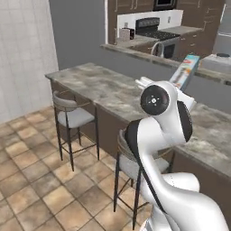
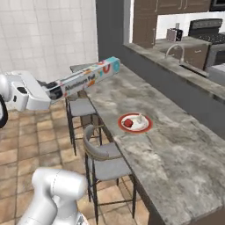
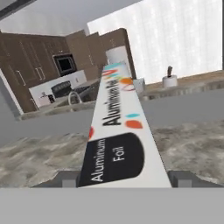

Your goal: Retrieve the tupperware and aluminum foil from the cabinet and place them on the dining counter near the plate with garlic and bell pepper to prepare for storing leftovers.

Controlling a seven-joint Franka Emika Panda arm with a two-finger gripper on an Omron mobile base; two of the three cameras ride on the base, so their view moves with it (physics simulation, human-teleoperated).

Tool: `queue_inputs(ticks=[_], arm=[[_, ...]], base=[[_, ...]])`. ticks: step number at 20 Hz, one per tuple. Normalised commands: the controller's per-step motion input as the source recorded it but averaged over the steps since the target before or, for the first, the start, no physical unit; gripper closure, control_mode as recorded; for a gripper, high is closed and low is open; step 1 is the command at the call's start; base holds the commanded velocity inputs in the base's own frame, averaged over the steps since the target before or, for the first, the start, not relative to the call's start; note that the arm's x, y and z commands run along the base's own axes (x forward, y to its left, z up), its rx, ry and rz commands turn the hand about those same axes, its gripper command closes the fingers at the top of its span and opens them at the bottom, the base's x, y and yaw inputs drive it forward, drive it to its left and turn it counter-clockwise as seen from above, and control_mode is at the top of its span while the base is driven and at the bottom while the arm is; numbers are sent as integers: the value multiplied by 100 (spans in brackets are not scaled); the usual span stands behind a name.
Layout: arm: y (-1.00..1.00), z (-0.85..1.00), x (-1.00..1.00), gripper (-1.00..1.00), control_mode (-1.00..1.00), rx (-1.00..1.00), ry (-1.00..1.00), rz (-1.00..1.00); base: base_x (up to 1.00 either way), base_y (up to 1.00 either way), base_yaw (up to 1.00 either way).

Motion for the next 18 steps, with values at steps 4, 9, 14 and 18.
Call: queue_inputs(ticks=[4,9,14,18], arm=[[0,0,0,100,100,0,0,0],[0,0,0,100,100,0,0,0],[0,0,0,100,100,0,0,0],[1,-4,14,100,-100,0,-1,-9]], base=[[88,63,-57],[73,67,-56],[71,42,-55],[46,12,-38]])
